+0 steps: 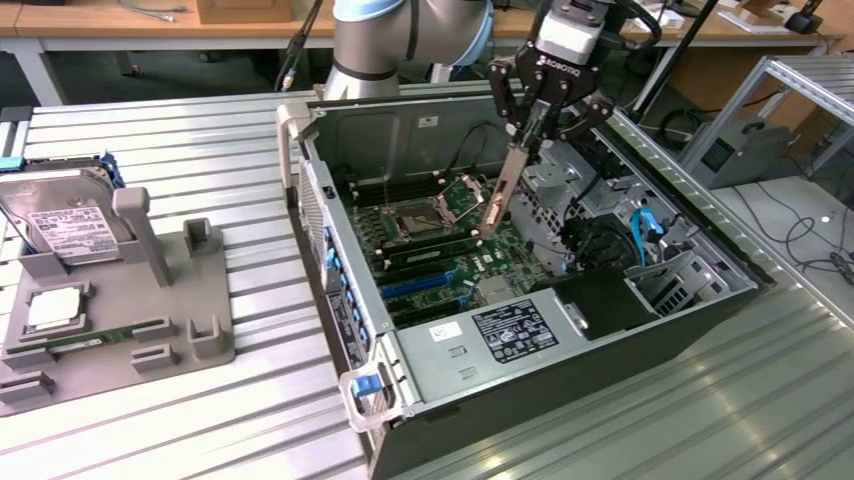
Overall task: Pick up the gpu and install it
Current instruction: 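Insert the gpu into the slot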
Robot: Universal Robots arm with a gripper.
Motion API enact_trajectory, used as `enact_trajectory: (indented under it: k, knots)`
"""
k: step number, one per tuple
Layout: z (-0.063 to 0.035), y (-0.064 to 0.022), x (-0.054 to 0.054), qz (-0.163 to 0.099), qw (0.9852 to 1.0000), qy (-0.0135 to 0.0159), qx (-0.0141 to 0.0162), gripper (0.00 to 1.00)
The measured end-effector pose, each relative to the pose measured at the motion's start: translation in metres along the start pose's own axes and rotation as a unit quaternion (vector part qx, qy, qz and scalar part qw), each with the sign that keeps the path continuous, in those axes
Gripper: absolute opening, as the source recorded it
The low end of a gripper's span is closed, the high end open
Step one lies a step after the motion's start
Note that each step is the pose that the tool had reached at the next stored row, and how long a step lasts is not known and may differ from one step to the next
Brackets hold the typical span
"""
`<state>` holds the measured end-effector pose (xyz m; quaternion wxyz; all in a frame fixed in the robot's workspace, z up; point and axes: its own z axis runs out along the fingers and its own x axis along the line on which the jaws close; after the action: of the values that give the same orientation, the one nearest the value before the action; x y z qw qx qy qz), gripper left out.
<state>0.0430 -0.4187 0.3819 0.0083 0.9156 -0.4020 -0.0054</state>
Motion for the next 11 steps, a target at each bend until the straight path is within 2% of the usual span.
enact_trajectory:
  k: [2,5,7,9,11]
  knots:
    - [0.0009,0.0,0.0,0.026,0.9997,-0.0005,0.0,0.27]
    - [0.0021,-0.0001,0.0,0.067,0.9978,-0.0013,0.0002,0.27]
    - [0.0026,-0.0001,0.0,0.098,0.9952,-0.0019,0.0003,0.27]
    - [0.0029,-0.0001,0.0,0.116,0.9932,-0.0023,0.0004,0.27]
    - [0.0032,-0.0001,0.0,0.142,0.9899,-0.0028,0.0004,0.27]
